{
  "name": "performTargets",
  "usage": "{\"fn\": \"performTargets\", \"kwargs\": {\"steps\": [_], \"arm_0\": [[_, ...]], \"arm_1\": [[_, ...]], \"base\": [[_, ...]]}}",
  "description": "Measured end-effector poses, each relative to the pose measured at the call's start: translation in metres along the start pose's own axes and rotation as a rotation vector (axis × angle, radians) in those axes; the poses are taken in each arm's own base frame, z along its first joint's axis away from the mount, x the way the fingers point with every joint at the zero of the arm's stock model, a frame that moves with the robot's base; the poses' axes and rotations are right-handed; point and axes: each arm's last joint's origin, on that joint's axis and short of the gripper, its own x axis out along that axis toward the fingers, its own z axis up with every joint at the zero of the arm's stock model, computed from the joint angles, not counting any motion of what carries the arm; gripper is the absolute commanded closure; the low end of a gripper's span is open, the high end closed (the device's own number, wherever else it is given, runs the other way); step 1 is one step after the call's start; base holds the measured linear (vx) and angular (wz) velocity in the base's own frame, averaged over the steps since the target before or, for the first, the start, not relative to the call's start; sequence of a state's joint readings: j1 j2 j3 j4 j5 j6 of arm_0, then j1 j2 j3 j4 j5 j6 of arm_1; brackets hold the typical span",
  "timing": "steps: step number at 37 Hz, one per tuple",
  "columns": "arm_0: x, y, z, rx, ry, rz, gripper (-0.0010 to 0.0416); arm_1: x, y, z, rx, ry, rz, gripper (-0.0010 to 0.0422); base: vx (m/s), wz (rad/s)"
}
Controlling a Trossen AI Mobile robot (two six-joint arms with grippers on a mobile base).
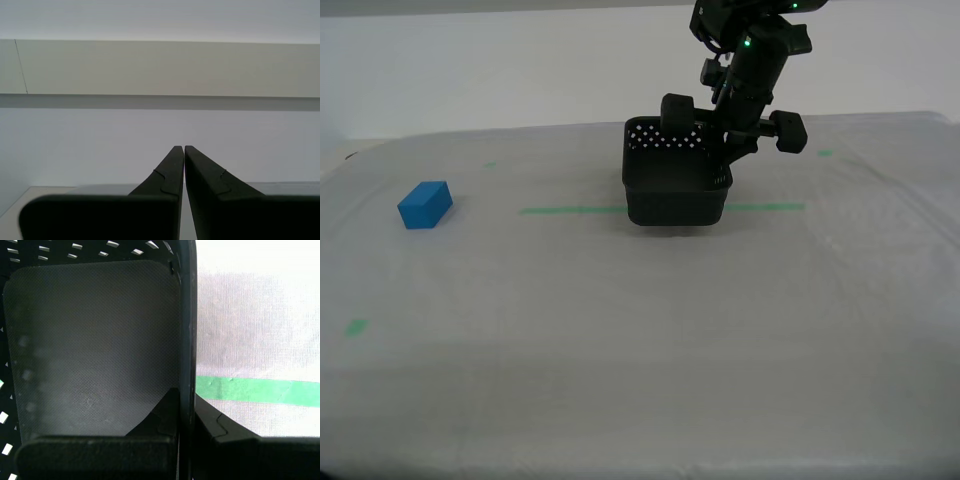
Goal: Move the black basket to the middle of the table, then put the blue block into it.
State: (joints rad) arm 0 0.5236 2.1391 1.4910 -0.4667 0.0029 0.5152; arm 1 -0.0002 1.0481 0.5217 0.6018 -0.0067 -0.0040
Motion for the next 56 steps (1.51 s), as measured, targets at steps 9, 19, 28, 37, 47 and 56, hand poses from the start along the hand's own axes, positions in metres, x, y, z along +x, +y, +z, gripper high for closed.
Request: {"fn": "performTargets", "kwargs": {"steps": [9, 19, 28, 37, 47, 56], "arm_0": [[0.0000, -0.0003, 0.0018, -0.059, -0.026, -0.018, 0.0402], [0.0000, 0.0002, 0.0010, -0.025, -0.019, -0.014, 0.0351], [0.0001, 0.0000, 0.0010, -0.022, -0.019, -0.014, 0.0285], [0.0001, 0.0001, 0.0010, -0.022, -0.019, -0.013, 0.0201], [-0.0020, 0.0031, 0.0032, -0.026, -0.029, -0.006, 0.0085], [-0.0027, 0.0043, 0.0025, -0.043, -0.027, -0.006, 0.0005]], "arm_1": [[0.0000, 0.0000, 0.0000, 0.000, 0.000, 0.000, 0.0412], [0.0000, 0.0000, 0.0000, 0.000, 0.000, 0.000, 0.0412], [0.0000, 0.0000, 0.0000, 0.000, 0.000, 0.000, 0.0412], [0.0000, 0.0000, 0.0000, 0.000, 0.000, 0.000, 0.0412], [0.0000, 0.0000, 0.0000, 0.000, 0.000, 0.000, 0.0412], [0.0000, 0.0000, 0.0000, 0.000, 0.000, 0.000, 0.0412]], "base": [[0.000, 0.000], [0.000, 0.000], [0.000, 0.000], [0.000, 0.000], [0.000, 0.000], [0.000, 0.000]]}}
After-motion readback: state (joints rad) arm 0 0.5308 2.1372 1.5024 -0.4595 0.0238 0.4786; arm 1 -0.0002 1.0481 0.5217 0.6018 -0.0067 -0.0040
